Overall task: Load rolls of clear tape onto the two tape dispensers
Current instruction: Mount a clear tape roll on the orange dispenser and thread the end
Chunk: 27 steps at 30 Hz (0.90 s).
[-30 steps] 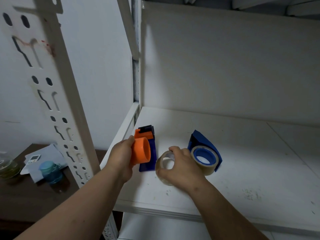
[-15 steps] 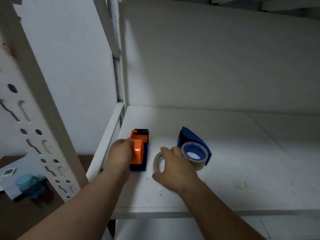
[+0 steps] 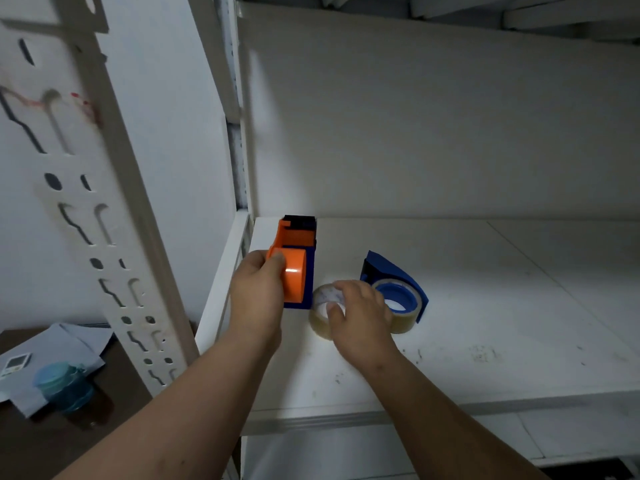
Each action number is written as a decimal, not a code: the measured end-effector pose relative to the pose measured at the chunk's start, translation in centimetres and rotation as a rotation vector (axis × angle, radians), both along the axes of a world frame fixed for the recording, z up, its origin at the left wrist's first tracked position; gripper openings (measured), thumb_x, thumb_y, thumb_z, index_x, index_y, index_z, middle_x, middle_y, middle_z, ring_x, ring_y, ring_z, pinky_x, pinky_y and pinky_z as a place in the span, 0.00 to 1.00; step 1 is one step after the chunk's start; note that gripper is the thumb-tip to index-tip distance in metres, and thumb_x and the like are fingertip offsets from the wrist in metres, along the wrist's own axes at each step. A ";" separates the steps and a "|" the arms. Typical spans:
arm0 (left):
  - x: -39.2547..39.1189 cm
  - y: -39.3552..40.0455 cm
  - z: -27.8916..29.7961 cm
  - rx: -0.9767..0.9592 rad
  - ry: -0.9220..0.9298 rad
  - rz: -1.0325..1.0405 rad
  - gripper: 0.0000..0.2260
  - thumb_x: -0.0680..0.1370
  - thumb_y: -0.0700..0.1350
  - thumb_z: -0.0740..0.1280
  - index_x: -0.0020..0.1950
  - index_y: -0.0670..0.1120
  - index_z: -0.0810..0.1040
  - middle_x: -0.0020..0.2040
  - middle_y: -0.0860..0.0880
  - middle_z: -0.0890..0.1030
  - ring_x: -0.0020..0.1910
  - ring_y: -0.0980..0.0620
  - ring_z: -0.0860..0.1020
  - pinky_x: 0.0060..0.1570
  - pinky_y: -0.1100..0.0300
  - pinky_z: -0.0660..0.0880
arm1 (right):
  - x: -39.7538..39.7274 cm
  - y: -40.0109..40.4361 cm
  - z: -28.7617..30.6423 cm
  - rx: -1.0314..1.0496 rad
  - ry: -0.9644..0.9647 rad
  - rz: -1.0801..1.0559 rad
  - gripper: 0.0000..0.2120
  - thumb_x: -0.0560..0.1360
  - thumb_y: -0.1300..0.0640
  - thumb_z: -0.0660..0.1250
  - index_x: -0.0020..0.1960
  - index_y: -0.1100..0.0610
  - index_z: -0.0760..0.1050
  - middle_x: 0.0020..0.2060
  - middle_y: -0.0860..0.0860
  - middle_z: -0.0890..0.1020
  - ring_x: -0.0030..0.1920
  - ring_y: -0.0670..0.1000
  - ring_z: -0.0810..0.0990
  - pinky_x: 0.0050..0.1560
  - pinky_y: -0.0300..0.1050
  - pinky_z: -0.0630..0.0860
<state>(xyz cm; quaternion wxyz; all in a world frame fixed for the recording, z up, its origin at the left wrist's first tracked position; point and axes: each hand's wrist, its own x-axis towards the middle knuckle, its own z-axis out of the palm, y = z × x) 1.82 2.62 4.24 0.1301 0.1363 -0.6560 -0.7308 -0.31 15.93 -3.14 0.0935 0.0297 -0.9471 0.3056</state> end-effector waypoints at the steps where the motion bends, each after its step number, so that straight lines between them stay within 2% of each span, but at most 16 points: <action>1: 0.1 0.3 0.2 0.010 0.023 -0.016 0.09 0.81 0.41 0.60 0.42 0.50 0.73 0.39 0.50 0.76 0.37 0.52 0.74 0.38 0.59 0.73 | 0.1 0.3 0.5 -0.087 -0.007 -0.021 0.18 0.79 0.53 0.59 0.68 0.49 0.68 0.68 0.48 0.70 0.69 0.52 0.66 0.69 0.52 0.64; 4: 0.6 1.9 1.2 0.048 0.069 -0.078 0.08 0.81 0.41 0.60 0.44 0.50 0.74 0.41 0.50 0.77 0.40 0.52 0.77 0.40 0.58 0.76 | 0.7 1.4 2.4 -0.439 -0.083 -0.036 0.20 0.80 0.55 0.60 0.71 0.50 0.65 0.70 0.49 0.68 0.68 0.49 0.69 0.65 0.44 0.69; 7: 1.1 4.4 2.0 0.110 0.078 -0.147 0.09 0.81 0.41 0.61 0.41 0.47 0.74 0.37 0.50 0.78 0.33 0.55 0.80 0.31 0.61 0.78 | 1.6 3.4 4.3 -0.728 -0.181 -0.064 0.24 0.80 0.59 0.60 0.74 0.50 0.61 0.70 0.48 0.70 0.66 0.50 0.72 0.64 0.45 0.71; 9: 1.5 6.7 2.4 0.160 0.070 -0.218 0.09 0.81 0.40 0.61 0.41 0.45 0.74 0.37 0.47 0.78 0.36 0.48 0.79 0.35 0.54 0.77 | 2.1 5.5 5.1 -0.827 -0.204 -0.074 0.23 0.80 0.60 0.60 0.73 0.50 0.62 0.68 0.49 0.73 0.63 0.50 0.74 0.63 0.46 0.72; 10: 1.8 8.0 2.5 0.161 0.071 -0.246 0.09 0.80 0.39 0.61 0.41 0.45 0.74 0.37 0.46 0.78 0.37 0.46 0.78 0.36 0.52 0.76 | 2.5 6.8 5.3 -0.847 -0.213 -0.085 0.23 0.80 0.60 0.59 0.73 0.51 0.62 0.67 0.50 0.74 0.62 0.51 0.75 0.63 0.47 0.73; 12: 2.2 10.8 2.4 0.136 0.078 -0.293 0.09 0.80 0.39 0.61 0.40 0.45 0.74 0.36 0.46 0.78 0.36 0.47 0.76 0.38 0.52 0.73 | 3.3 9.8 5.6 -0.847 -0.227 -0.120 0.22 0.80 0.58 0.59 0.73 0.51 0.62 0.65 0.51 0.76 0.61 0.52 0.77 0.62 0.49 0.74; 16: 2.9 17.7 1.9 0.138 0.028 -0.362 0.09 0.80 0.41 0.62 0.39 0.47 0.72 0.36 0.48 0.76 0.38 0.47 0.74 0.41 0.51 0.71 | 5.6 17.2 6.4 -0.792 -0.234 -0.176 0.20 0.80 0.57 0.59 0.71 0.52 0.65 0.59 0.52 0.79 0.58 0.53 0.78 0.55 0.45 0.74; 18: 3.3 21.9 1.8 0.140 0.003 -0.402 0.09 0.80 0.41 0.62 0.39 0.47 0.71 0.38 0.47 0.74 0.40 0.47 0.72 0.43 0.51 0.69 | 6.7 21.4 6.5 -0.765 -0.237 -0.212 0.19 0.79 0.57 0.60 0.70 0.52 0.66 0.58 0.52 0.80 0.57 0.52 0.79 0.56 0.46 0.75; 21: 3.9 28.2 1.5 0.172 -0.006 -0.471 0.06 0.80 0.41 0.61 0.43 0.46 0.73 0.42 0.46 0.76 0.42 0.48 0.74 0.45 0.52 0.70 | 8.4 27.8 6.3 -0.729 -0.215 -0.272 0.18 0.78 0.56 0.61 0.68 0.53 0.67 0.57 0.52 0.80 0.55 0.51 0.79 0.55 0.46 0.75; 24: 4.4 33.7 0.8 0.191 -0.050 -0.544 0.08 0.82 0.43 0.59 0.47 0.46 0.77 0.40 0.48 0.82 0.37 0.52 0.80 0.34 0.59 0.75 | 9.6 33.1 5.8 -0.706 -0.201 -0.323 0.17 0.78 0.57 0.61 0.66 0.54 0.68 0.56 0.51 0.80 0.54 0.51 0.79 0.55 0.47 0.75; 25: 4.3 35.3 0.4 0.187 -0.073 -0.560 0.09 0.82 0.44 0.59 0.49 0.46 0.77 0.42 0.47 0.83 0.38 0.51 0.80 0.35 0.58 0.75 | 9.9 34.6 5.6 -0.709 -0.201 -0.338 0.16 0.77 0.57 0.61 0.65 0.54 0.69 0.55 0.51 0.80 0.54 0.51 0.79 0.55 0.47 0.76; 27: 4.2 38.5 -0.2 0.178 -0.123 -0.601 0.10 0.83 0.46 0.58 0.54 0.44 0.77 0.48 0.44 0.81 0.44 0.47 0.79 0.43 0.53 0.75 | 10.2 37.4 5.1 -0.715 -0.197 -0.371 0.15 0.77 0.58 0.62 0.64 0.53 0.69 0.53 0.50 0.81 0.53 0.51 0.80 0.58 0.51 0.77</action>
